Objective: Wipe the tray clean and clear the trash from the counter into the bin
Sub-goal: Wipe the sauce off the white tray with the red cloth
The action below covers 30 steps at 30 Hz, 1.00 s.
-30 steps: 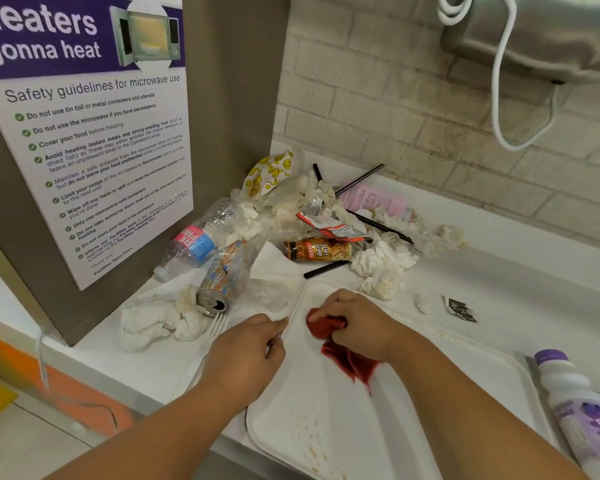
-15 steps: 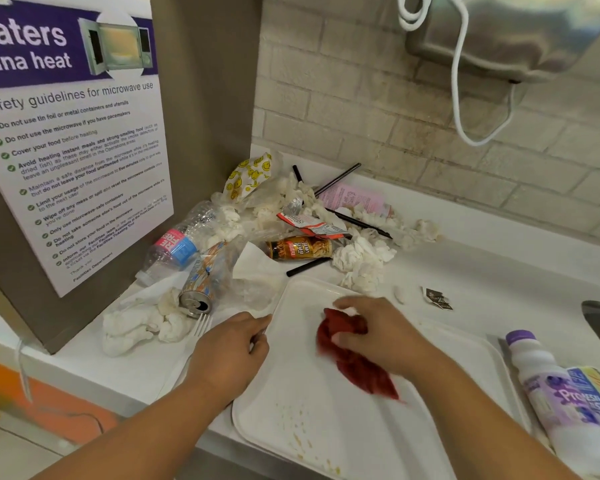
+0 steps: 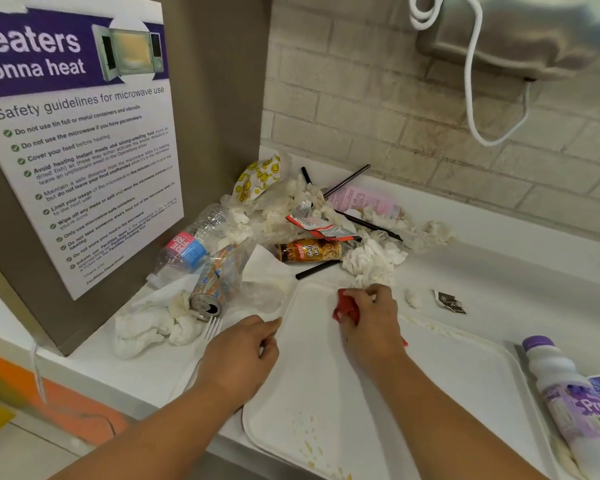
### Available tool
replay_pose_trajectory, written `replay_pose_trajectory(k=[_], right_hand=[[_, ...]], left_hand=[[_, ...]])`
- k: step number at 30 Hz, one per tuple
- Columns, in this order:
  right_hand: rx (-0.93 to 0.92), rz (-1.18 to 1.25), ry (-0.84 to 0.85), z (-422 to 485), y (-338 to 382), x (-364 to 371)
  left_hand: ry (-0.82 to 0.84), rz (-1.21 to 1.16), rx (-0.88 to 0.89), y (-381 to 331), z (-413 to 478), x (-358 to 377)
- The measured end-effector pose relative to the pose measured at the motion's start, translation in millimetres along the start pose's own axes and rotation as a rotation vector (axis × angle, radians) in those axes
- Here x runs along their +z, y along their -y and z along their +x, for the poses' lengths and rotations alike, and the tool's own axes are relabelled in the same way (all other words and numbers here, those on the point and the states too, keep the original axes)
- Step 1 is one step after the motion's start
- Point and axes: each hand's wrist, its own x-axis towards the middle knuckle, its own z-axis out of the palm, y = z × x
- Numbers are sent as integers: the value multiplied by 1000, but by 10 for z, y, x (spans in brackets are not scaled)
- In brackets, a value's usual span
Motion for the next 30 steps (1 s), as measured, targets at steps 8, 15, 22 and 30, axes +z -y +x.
replay_pose_trajectory(k=[8, 15, 22, 30], right_hand=[[-201, 102, 191, 16, 325, 204], [130, -76, -3, 79, -94, -48], [-245, 13, 199, 101, 347, 199], [-98, -216, 85, 114, -73, 4]], left_hand=[[0, -24, -4, 1, 7, -1], [-6, -7, -3, -8, -6, -3], [2, 6, -11, -23, 1, -14], [12, 7, -24, -57, -6, -41]])
